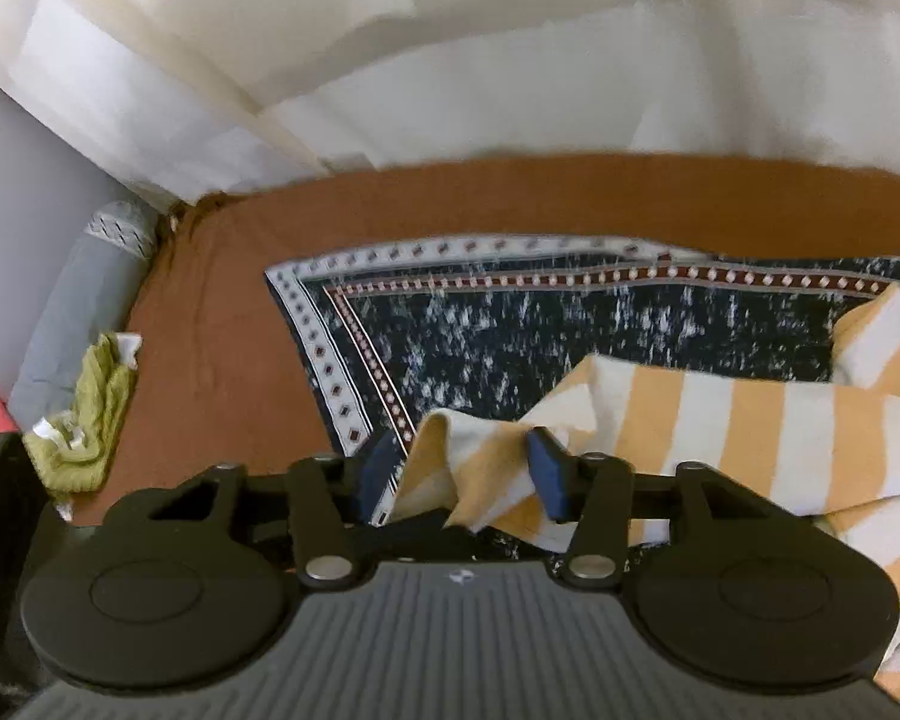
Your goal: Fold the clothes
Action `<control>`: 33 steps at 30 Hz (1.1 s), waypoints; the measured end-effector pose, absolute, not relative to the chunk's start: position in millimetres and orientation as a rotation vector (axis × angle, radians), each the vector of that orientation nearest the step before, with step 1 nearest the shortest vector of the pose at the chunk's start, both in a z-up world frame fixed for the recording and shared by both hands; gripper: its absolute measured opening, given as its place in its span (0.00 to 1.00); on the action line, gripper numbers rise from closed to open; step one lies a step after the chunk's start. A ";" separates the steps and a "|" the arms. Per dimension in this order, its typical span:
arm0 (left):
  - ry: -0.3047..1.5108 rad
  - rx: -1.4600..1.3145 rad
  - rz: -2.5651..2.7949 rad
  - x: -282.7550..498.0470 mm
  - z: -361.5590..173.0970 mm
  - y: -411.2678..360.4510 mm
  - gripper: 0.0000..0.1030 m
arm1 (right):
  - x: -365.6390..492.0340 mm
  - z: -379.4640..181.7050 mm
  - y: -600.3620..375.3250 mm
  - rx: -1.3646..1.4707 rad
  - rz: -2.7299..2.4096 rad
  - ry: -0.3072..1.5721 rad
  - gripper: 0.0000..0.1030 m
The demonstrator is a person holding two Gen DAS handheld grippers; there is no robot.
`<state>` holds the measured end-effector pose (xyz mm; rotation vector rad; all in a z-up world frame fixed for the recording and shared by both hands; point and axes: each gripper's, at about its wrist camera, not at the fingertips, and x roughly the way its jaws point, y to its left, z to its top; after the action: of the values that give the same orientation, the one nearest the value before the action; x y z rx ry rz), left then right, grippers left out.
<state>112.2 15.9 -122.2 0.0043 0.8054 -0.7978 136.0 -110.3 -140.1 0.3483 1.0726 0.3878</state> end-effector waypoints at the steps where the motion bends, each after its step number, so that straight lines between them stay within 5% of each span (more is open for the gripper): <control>1: 0.800 -0.007 -0.798 111.2 -119.6 18.5 0.04 | 135.5 -139.1 -110.7 0.343 0.384 1.071 0.05; 3: 0.788 -0.066 -0.792 109.1 -110.4 30.4 0.23 | 127.1 -125.3 -117.7 0.323 0.372 1.021 0.05; 13: 0.687 -0.414 -1.105 84.1 -69.1 25.7 0.29 | 43.6 -10.5 -169.3 0.233 0.359 0.817 0.04; 15: 0.726 -0.462 -1.168 80.1 -66.4 17.3 0.51 | 31.3 -9.4 -181.6 0.240 0.304 0.812 0.04; 20: 0.707 -0.392 -1.152 57.4 -59.5 8.3 0.85 | -3.8 -30.4 -214.3 0.299 0.122 0.812 0.04; 33: 0.842 -0.068 -0.893 77.9 -104.8 -57.4 0.82 | -149.9 39.3 -318.5 0.421 -0.039 0.568 0.04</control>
<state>77.9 -57.4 -104.8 -0.0684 0.8423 -0.8932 -149.9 -318.5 39.3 0.4211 0.5676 -0.0393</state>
